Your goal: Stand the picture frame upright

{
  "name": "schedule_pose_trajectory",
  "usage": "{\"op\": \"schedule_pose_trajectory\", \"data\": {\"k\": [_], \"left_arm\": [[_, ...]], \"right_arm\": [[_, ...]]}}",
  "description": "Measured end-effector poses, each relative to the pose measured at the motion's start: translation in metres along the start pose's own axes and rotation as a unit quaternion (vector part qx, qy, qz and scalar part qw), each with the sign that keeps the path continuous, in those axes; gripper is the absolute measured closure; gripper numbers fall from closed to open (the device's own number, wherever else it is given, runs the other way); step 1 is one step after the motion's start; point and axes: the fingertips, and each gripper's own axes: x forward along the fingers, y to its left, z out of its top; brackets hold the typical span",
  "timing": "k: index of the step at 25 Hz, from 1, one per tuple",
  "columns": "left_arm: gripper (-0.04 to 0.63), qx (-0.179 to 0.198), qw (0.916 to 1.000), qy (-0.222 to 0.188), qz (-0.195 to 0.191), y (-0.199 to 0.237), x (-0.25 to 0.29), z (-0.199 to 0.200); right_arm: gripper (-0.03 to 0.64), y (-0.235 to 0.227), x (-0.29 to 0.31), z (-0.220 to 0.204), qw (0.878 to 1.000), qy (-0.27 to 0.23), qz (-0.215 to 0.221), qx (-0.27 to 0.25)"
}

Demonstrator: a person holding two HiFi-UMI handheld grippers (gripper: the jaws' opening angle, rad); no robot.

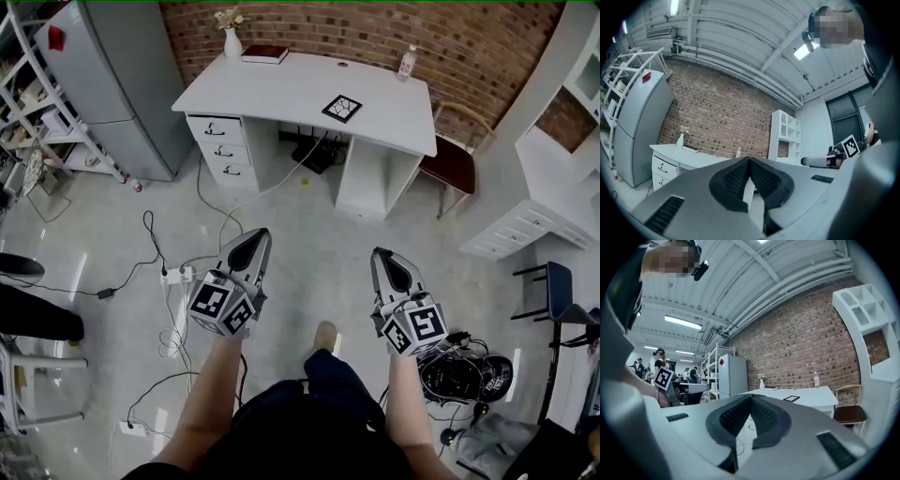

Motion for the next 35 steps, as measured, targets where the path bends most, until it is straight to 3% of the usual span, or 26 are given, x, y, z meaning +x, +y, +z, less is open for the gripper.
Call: {"op": "schedule_pose_trajectory", "data": {"k": [17, 27, 35], "left_arm": [[0.583, 0.006, 0.9995, -0.001, 0.030, 0.037, 0.171, -0.004], [0.583, 0.004, 0.9993, 0.012, 0.035, 0.050, 0.218, -0.019], [0.583, -0.004, 0.9992, 0.015, 0.037, 0.078, 0.257, -0.032]], "right_arm": [[0.611, -0.148, 0.117, 0.016, 0.998, -0.009, 0.056, 0.028], [0.611, -0.194, 0.145, 0.010, 0.994, -0.025, 0.060, 0.083], [0.611, -0.225, 0.178, 0.010, 0.995, -0.029, 0.055, 0.082]]}}
